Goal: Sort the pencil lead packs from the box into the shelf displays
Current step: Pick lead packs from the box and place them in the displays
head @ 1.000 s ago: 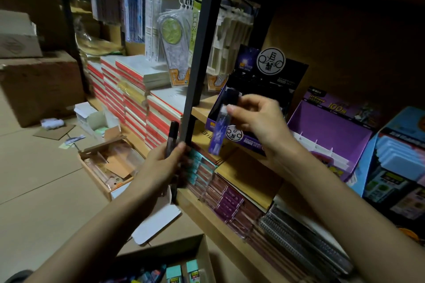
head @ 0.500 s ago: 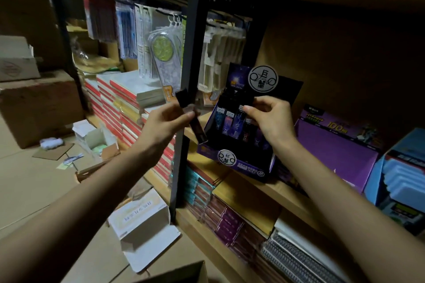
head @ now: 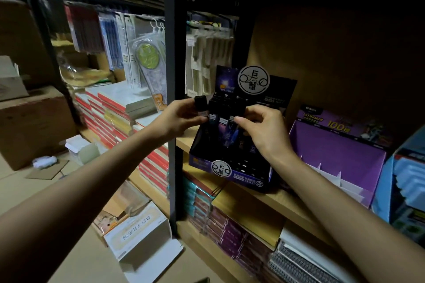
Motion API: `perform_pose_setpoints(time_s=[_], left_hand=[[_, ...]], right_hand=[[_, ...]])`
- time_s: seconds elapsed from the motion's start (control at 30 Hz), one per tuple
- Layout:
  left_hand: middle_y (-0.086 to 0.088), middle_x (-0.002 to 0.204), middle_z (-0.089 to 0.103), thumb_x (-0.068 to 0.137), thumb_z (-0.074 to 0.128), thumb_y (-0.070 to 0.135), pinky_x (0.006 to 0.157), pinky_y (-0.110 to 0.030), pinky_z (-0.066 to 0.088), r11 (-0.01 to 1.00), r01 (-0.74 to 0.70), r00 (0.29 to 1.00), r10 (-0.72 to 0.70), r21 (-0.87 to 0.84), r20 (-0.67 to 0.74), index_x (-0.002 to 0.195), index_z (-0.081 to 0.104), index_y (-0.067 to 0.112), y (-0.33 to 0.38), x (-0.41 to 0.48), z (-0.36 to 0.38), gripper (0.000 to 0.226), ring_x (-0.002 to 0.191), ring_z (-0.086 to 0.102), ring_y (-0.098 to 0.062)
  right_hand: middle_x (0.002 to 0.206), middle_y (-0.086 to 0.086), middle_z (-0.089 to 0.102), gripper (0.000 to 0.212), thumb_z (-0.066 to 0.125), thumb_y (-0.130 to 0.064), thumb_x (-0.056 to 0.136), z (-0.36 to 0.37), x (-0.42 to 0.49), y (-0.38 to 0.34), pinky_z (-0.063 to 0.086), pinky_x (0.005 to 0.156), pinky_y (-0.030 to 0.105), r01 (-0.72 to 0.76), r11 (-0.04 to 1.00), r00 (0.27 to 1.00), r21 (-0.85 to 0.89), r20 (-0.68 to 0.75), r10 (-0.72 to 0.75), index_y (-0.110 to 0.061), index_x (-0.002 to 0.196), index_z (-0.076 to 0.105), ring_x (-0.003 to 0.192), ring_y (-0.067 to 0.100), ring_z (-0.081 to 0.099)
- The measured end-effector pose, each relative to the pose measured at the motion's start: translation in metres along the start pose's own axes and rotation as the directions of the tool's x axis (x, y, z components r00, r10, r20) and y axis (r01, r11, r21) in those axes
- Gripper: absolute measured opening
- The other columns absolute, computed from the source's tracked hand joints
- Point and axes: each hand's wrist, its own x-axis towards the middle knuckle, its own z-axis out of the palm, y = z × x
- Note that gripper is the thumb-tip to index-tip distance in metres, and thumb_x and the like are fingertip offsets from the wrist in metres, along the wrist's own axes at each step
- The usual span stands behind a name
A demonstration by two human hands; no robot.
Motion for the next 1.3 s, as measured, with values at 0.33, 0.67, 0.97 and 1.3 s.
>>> perform_pose_setpoints(time_s=[0.33, 0.67, 0.97, 1.3], left_hand=[[-0.012, 0.096, 0.065, 0.088, 0.060, 0.011, 0.062, -0.022, 0.037, 0.982, 0.028, 0.996, -0.043, -0.186, -0.077, 0.100, 0.059, -0.002, -0.002, 0.001, -0.008, 0.018, 0.085, 0.055, -0.019], [-0.022, 0.116, 0.064, 0.084, 0.060, -0.006, 0.095, -0.030, 0.050, 0.986, -0.060, 0.990, 0.040, 0.154, 0.133, 0.119, 0.058, -0.006, -0.002, 0.016, -0.012, 0.034, 0.107, 0.063, -0.026], [-0.016, 0.112, 0.062, 0.083, 0.063, -0.007, 0.086, -0.029, 0.054, 0.958, -0.089, 0.978, 0.032, 0.274, 0.204, 0.115, 0.050, 0.009, -0.005, 0.024, -0.012, 0.038, 0.097, 0.065, -0.020], [0.008, 0.083, 0.053, 0.078, 0.073, 0.005, 0.064, -0.010, 0.041, 0.973, -0.125, 0.971, 0.160, 0.193, -0.178, 0.107, 0.047, 0.007, -0.038, 0.009, 0.015, 0.039, 0.076, 0.053, -0.007]], right_hand=[[0.076, -0.001, 0.067, 0.014, 0.070, -0.011, 0.083, -0.003, 0.002, -0.008, 0.056, 0.061, 0.028, 0.000, 0.990, 0.997, 0.138, -0.073, 0.010, -0.022, 0.075, 0.064, 0.075, 0.015, 0.066], [0.085, -0.001, 0.069, 0.019, 0.071, -0.012, 0.080, 0.005, -0.002, -0.010, 0.045, 0.071, 0.008, 0.192, 0.962, 0.981, -0.193, 0.011, -0.193, -0.007, 0.099, 0.071, 0.076, 0.006, 0.061], [0.080, 0.005, 0.069, 0.013, 0.070, -0.012, 0.082, 0.019, 0.002, -0.005, 0.056, 0.077, 0.041, 0.078, 0.986, 0.997, -0.149, 0.001, -0.078, -0.008, 0.094, 0.072, 0.077, 0.019, 0.066], [0.068, -0.002, 0.064, 0.011, 0.072, -0.015, 0.082, 0.032, 0.004, 0.001, 0.057, 0.068, 0.032, 0.028, 0.960, 0.999, -0.278, -0.012, -0.033, -0.005, 0.087, 0.072, 0.063, 0.010, 0.062]])
